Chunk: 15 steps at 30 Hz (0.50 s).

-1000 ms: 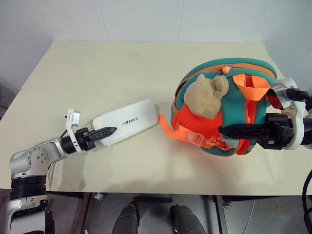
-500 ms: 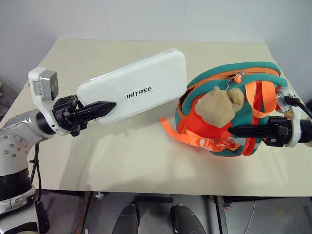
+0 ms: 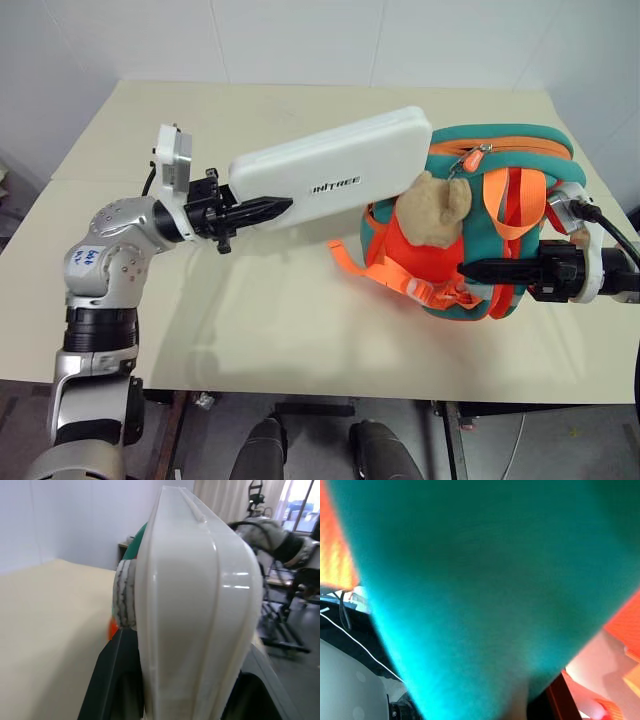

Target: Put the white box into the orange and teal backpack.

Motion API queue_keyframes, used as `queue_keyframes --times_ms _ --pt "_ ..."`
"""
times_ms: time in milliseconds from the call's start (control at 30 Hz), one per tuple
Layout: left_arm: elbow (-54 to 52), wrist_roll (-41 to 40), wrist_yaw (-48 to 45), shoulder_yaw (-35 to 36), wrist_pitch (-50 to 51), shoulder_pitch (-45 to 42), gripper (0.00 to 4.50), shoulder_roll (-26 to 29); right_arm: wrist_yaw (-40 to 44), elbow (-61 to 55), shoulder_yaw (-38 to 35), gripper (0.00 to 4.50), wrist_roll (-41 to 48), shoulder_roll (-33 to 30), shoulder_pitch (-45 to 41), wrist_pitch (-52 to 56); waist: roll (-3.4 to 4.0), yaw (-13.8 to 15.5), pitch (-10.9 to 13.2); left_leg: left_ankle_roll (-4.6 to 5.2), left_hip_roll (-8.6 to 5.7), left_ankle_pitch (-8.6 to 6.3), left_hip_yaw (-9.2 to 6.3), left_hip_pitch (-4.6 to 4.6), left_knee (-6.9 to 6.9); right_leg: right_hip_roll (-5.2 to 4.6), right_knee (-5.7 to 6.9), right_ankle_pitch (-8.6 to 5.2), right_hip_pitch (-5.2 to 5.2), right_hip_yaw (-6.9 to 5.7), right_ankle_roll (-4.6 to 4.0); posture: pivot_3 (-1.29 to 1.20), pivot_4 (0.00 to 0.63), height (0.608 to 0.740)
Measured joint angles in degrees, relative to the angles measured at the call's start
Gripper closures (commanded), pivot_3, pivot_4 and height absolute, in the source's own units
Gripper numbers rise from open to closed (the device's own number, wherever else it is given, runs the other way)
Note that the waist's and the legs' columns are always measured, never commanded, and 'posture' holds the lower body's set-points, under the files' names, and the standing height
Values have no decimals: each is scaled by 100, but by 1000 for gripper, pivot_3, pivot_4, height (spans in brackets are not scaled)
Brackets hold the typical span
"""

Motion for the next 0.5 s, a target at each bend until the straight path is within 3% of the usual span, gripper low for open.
queue_keyframes --times_ms 500 --pt "1590 565 -299 -45 -822 -951 3252 -161 -367 -419 -515 4484 291 97 584 169 0 26 0 10 -7 -5 -20 -27 50 -1 11 7 0 -11 14 0 150 740"
